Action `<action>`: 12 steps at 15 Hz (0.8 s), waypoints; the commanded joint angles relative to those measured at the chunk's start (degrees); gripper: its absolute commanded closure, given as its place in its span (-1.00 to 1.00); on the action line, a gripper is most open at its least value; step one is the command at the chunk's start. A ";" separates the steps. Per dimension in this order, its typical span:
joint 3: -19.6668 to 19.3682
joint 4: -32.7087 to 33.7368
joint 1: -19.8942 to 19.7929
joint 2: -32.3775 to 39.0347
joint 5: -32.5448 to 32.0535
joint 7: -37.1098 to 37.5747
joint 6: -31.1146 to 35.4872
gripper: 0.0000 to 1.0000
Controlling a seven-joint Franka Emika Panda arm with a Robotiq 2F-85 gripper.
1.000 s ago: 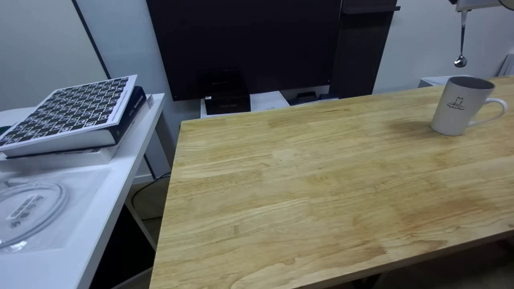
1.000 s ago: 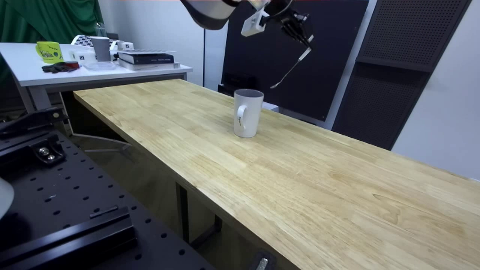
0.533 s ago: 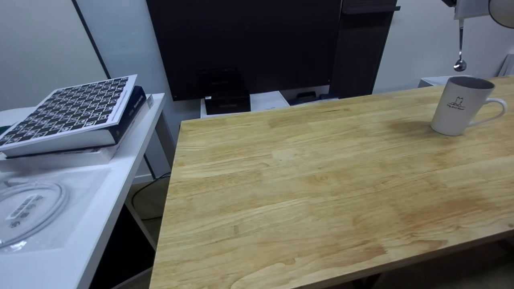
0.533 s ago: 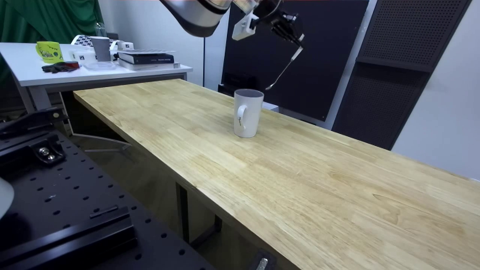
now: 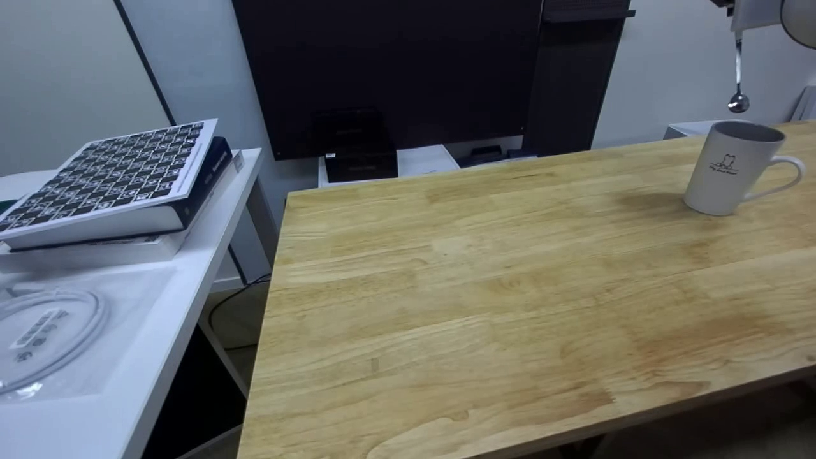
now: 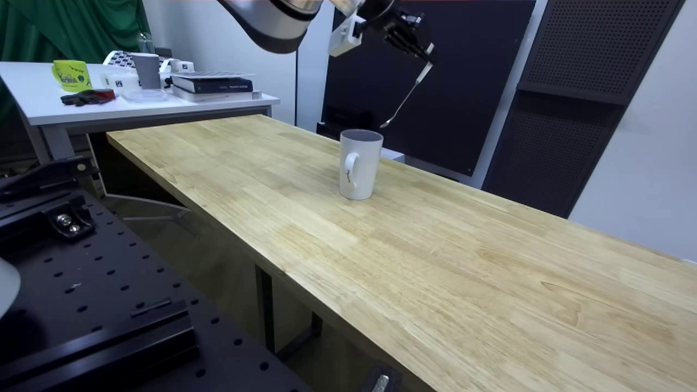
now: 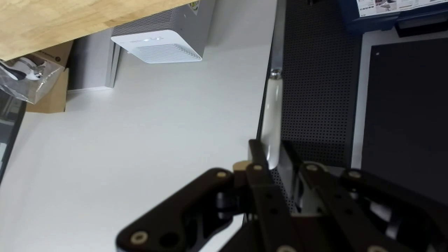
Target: Put the spoon inside the mug
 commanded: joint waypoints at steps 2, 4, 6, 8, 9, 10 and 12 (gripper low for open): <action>-1.88 -4.38 3.89 0.66 2.92 -2.23 1.85 0.92; -1.75 -5.68 4.68 0.85 3.83 -2.76 2.40 0.92; -1.49 -6.74 5.30 1.06 4.65 -3.18 2.73 0.92; -1.06 -7.70 5.75 1.04 5.13 -3.55 3.33 0.92; -0.78 -8.06 5.83 0.90 5.42 -3.82 3.83 0.92; -0.49 -8.32 5.94 1.12 5.75 -3.98 4.21 0.92; 0.10 -8.60 6.04 1.38 6.21 -4.25 4.77 0.92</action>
